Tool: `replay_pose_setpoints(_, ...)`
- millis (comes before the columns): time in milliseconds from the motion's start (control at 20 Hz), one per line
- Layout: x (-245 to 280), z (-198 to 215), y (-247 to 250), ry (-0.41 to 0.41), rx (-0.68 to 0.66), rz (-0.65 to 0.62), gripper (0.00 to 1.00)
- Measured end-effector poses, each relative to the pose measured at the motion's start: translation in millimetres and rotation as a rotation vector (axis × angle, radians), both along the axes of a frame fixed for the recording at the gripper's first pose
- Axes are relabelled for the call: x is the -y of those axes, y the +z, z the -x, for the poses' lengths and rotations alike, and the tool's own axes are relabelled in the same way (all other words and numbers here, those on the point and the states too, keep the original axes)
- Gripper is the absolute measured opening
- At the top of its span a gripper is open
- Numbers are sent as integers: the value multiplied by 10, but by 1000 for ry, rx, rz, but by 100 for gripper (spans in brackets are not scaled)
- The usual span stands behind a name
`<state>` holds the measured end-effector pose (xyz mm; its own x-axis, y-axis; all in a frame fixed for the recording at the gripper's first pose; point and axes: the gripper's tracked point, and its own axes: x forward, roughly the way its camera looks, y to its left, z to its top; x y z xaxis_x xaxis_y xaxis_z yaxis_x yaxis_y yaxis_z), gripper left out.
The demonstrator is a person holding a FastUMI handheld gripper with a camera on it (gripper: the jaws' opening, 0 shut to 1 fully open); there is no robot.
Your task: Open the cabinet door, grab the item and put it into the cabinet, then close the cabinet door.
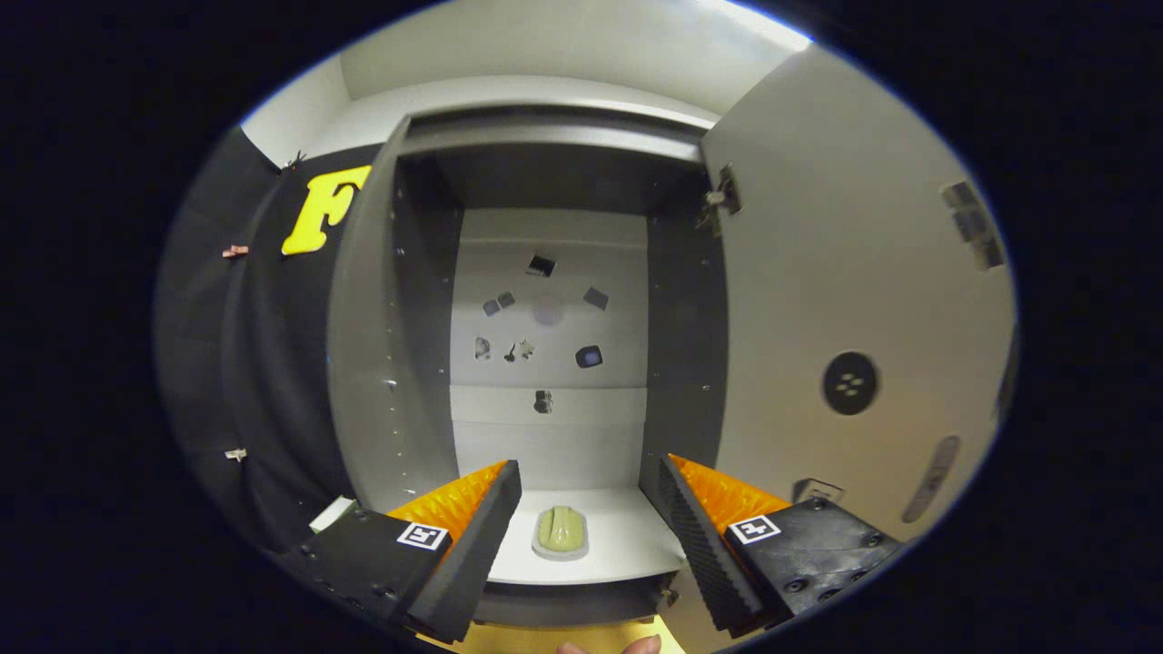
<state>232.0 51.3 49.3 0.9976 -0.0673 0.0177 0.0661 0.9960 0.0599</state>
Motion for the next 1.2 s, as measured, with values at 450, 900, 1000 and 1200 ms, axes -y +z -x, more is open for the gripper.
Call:
replay_pose_setpoints(450,215,1455,306,20,65,12,96)
replay_pose_setpoints(900,901,2421,395,-34,81,15,97)
replay_pose_setpoints(1000,1107,2564,361,-43,71,-1,97)
replay_pose_setpoints(1200,1686,2776,338,-141,64,-28,97)
